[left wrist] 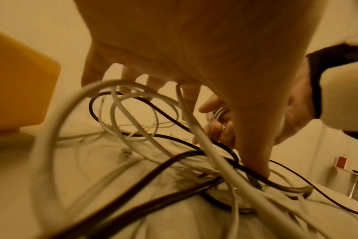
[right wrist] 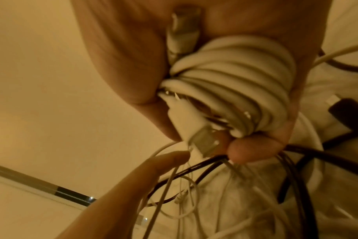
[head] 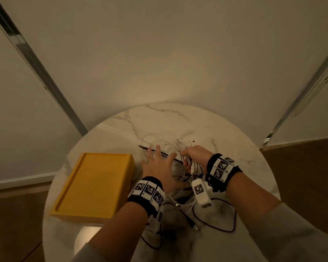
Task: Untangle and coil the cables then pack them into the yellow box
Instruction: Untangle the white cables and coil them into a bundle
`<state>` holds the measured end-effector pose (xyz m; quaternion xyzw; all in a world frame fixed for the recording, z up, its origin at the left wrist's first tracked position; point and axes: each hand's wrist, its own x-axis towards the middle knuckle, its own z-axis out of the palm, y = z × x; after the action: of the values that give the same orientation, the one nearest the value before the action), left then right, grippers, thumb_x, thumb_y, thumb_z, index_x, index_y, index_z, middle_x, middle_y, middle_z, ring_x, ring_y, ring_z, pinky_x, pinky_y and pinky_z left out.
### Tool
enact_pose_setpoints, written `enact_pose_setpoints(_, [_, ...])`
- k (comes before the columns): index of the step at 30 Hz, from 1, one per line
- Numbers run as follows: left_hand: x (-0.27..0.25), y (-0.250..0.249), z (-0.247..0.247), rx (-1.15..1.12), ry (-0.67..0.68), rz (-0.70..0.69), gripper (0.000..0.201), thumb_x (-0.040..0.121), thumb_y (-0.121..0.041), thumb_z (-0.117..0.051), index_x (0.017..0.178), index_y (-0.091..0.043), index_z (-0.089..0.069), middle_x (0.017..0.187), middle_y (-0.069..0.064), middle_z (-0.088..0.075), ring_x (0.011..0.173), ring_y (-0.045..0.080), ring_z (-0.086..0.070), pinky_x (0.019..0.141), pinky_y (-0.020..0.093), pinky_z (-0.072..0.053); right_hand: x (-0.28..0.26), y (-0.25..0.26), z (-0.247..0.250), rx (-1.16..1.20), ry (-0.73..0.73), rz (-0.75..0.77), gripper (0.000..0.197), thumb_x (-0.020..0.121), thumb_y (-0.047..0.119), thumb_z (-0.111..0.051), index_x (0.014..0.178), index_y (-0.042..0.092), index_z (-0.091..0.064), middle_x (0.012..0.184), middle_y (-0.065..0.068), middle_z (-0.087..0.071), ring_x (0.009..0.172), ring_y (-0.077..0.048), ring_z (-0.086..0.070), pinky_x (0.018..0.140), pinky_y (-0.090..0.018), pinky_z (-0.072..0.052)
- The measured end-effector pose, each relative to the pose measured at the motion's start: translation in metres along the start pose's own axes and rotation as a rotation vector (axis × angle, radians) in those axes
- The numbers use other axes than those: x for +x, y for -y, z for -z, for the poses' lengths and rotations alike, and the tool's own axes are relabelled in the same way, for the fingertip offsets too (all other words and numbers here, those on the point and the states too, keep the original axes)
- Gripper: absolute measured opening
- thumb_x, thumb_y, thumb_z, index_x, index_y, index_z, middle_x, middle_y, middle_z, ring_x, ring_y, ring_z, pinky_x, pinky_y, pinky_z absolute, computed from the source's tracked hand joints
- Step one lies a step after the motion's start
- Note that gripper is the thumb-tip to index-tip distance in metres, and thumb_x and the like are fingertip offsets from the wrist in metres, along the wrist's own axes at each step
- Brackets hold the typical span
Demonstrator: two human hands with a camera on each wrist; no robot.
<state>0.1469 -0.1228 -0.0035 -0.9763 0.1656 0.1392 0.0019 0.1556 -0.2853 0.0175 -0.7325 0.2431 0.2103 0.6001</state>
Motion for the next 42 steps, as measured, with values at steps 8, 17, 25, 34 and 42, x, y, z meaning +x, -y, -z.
enact_pose_setpoints(8, [0.010,-0.008,-0.009,-0.076,0.067,0.042,0.120,0.053,-0.092,-0.060,0.151,-0.040,-0.017,0.165,0.013,0.006,0.149,0.046,0.004,0.119,0.060,-0.018,0.018,0.006,0.000,-0.257,0.001,-0.018,0.028,0.094,0.023,-0.064,0.073,0.005,-0.060,0.073,-0.009,-0.060,0.068,-0.024,-0.055,0.068,-0.035,-0.046])
enact_pose_setpoints(17, [-0.006,-0.003,-0.025,-0.107,0.099,0.087,0.118,0.055,-0.097,-0.047,0.152,-0.039,-0.015,0.165,0.013,0.005,0.148,0.046,-0.005,0.119,0.055,-0.020,-0.016,0.033,0.005,-0.427,-0.189,0.197,0.016,0.088,0.018,-0.061,0.097,0.005,-0.064,0.092,-0.015,-0.071,0.084,-0.033,-0.069,0.062,-0.033,-0.050])
enact_pose_setpoints(25, [-0.025,0.010,-0.015,-0.255,-0.054,0.049,0.112,0.066,-0.082,-0.061,0.152,-0.036,-0.006,0.166,0.001,0.004,0.151,0.035,-0.006,0.113,0.055,-0.036,-0.080,0.085,0.013,-0.264,-0.230,0.391,0.017,0.087,0.018,-0.063,0.074,0.007,-0.062,0.059,-0.010,-0.061,0.052,-0.025,-0.058,0.053,-0.032,-0.047])
enact_pose_setpoints(34, [-0.059,0.039,-0.012,-0.263,0.002,0.042,0.103,0.079,-0.070,-0.059,0.156,-0.031,-0.003,0.166,0.007,-0.001,0.148,0.031,-0.023,0.111,0.049,-0.039,-0.171,0.176,0.022,0.057,-0.315,0.688,0.027,0.094,0.017,-0.062,0.068,0.008,-0.058,0.058,-0.007,-0.059,0.054,-0.022,-0.057,0.060,-0.035,-0.049])
enact_pose_setpoints(42, [-0.084,0.045,0.037,-0.558,-0.255,-0.043,0.067,0.090,-0.055,-0.060,0.147,-0.025,-0.040,0.162,0.004,-0.020,0.146,0.022,-0.027,0.116,0.034,-0.032,-0.220,0.212,0.019,0.097,-0.224,0.723,0.014,0.095,0.016,-0.060,0.084,0.008,-0.060,0.062,-0.004,-0.062,0.056,-0.020,-0.059,0.061,-0.034,-0.053])
